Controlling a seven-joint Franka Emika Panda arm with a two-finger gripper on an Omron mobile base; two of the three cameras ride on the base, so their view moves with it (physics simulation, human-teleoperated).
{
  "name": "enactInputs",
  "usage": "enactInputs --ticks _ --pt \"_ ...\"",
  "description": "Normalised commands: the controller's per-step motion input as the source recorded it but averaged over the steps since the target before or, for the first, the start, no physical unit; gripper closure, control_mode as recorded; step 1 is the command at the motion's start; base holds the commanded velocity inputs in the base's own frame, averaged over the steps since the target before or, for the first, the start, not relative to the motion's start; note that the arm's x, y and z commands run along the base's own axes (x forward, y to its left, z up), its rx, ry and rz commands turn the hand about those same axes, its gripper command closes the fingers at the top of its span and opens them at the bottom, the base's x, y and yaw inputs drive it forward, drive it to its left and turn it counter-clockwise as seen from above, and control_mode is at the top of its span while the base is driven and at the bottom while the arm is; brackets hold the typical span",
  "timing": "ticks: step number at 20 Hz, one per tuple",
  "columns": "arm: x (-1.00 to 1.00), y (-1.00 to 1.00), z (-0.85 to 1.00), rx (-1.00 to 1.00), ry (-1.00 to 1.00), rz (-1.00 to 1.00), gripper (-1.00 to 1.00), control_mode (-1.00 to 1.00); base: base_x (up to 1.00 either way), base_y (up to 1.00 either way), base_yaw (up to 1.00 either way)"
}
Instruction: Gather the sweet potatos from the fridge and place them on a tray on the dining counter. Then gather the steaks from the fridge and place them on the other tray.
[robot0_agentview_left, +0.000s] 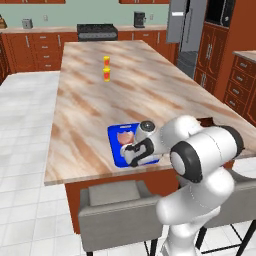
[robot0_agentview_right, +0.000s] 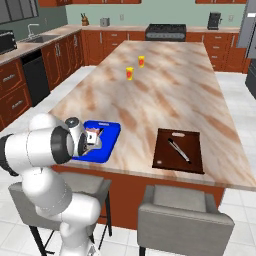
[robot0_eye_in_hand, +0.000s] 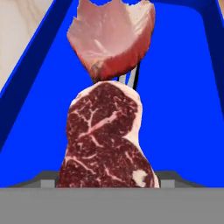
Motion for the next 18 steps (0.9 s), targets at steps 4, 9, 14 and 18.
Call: enactInputs --ticks 4,9,14,18 --pt "0.23 0.01 0.0 0.0 0.02 0.01 -1.0 -1.0 0.0 0.0 0.0" --pt "-0.01 0.0 0.42 0.01 0.02 0.01 -1.0 -1.0 0.0 0.0 0.0" --pt "-0.32 0.0 0.86 0.0 0.08 0.0 -1.0 -1.0 0.0 0.0 0.0" --pt "-0.5 -0.21 0.96 0.0 0.05 0.0 -1.0 -1.0 0.0 0.0 0.0"
